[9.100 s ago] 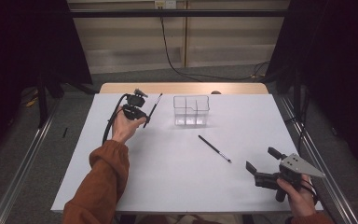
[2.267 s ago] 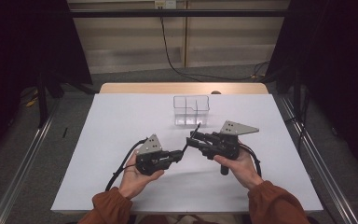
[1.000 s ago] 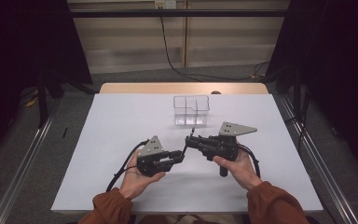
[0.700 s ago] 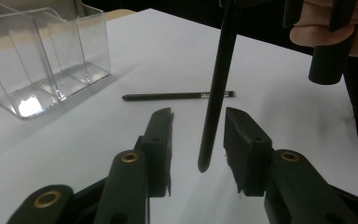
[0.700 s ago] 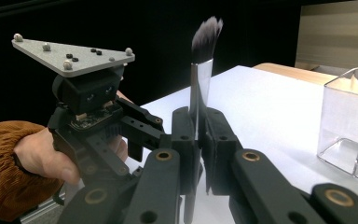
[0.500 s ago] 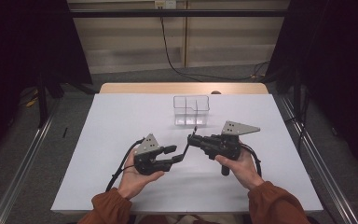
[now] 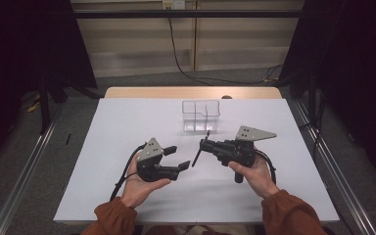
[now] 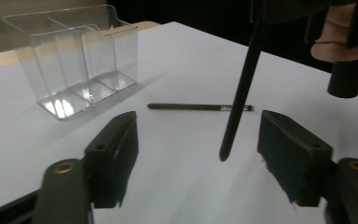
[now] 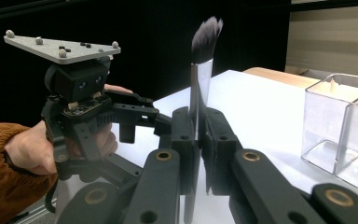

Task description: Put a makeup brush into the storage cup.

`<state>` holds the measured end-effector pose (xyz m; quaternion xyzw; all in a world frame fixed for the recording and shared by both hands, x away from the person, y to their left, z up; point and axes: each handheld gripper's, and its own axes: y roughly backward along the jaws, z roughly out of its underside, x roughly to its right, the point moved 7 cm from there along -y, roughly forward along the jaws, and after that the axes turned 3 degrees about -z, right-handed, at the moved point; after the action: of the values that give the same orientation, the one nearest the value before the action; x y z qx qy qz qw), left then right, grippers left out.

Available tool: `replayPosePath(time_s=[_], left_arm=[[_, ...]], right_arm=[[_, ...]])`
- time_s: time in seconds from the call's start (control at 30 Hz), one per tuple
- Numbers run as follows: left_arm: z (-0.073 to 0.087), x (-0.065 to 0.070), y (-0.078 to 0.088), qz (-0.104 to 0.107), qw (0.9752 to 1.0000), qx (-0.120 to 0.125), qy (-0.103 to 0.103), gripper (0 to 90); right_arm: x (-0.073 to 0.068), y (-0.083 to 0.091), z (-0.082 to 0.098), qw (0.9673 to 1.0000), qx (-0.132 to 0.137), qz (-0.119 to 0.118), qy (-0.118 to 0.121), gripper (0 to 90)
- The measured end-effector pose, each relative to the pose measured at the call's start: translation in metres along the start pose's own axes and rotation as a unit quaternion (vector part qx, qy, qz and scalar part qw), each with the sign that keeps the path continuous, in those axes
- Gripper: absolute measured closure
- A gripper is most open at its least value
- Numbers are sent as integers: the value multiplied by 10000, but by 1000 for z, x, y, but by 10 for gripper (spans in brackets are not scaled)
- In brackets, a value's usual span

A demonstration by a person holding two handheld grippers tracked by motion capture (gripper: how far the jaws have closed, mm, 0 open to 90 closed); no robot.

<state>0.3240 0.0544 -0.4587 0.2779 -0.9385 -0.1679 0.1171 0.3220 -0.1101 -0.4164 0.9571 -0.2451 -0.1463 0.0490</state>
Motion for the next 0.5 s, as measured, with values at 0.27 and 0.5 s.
replayPosePath(time_s=[0.27, 0.5], left_arm=[[0, -6, 6, -253, 9997, -50, 0, 106], [-2, -11, 15, -294, 9995, -74, 127, 49]], right_arm=[[3, 2, -1, 10000, 10, 58, 15, 837], [7, 7, -6, 9999, 59, 148, 26, 837]])
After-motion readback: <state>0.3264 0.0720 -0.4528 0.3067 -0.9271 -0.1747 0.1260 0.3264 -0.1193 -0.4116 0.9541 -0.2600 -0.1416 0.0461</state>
